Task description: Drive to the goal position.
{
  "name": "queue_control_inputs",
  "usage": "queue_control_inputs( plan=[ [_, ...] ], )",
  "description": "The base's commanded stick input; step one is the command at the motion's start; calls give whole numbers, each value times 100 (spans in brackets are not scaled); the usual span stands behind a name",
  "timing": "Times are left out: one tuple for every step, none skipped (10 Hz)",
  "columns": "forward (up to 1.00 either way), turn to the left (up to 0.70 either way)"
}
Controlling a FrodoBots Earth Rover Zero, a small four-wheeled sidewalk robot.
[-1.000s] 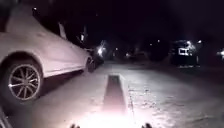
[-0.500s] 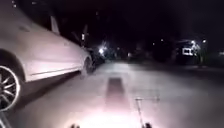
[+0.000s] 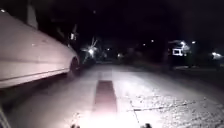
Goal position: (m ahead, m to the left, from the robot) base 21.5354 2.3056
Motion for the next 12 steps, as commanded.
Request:
queue_control_inputs(
  plan=[
    [85,0],
    [85,0],
    [85,0],
    [85,0],
    [85,0],
    [85,0],
    [85,0],
    [85,0],
    [85,0],
    [85,0],
    [85,0],
    [85,0]
  ],
)
